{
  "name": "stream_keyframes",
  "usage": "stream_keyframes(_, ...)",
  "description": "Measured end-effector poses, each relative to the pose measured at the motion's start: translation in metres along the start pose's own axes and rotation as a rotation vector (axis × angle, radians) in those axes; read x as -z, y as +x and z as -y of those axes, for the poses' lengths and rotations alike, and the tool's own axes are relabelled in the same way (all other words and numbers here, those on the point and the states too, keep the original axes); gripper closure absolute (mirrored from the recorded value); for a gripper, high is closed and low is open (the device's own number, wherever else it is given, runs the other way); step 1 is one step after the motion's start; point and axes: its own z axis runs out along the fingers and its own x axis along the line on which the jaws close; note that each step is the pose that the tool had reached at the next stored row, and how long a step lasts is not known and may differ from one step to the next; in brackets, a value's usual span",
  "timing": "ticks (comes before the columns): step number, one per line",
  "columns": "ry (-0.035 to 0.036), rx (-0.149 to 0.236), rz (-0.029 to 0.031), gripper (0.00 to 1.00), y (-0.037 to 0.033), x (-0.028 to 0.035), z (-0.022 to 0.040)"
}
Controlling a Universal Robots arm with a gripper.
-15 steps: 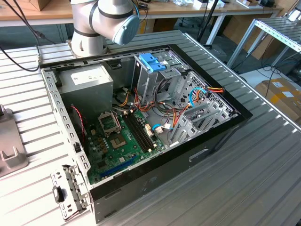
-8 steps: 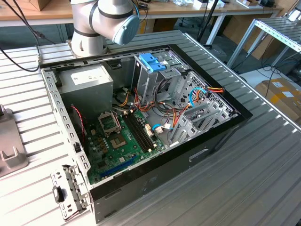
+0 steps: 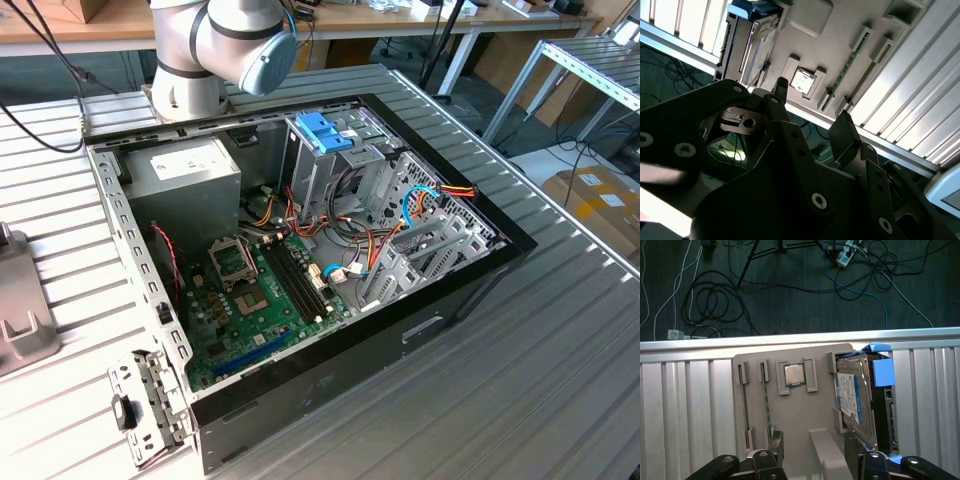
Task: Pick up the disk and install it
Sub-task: 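Pick up the disk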
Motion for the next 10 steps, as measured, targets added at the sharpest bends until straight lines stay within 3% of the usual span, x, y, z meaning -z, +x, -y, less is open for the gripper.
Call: stream_keyframes(10, 0.0000, 0.000, 0.0000, 0.40, 0.0001, -0.0025, -0.0003)
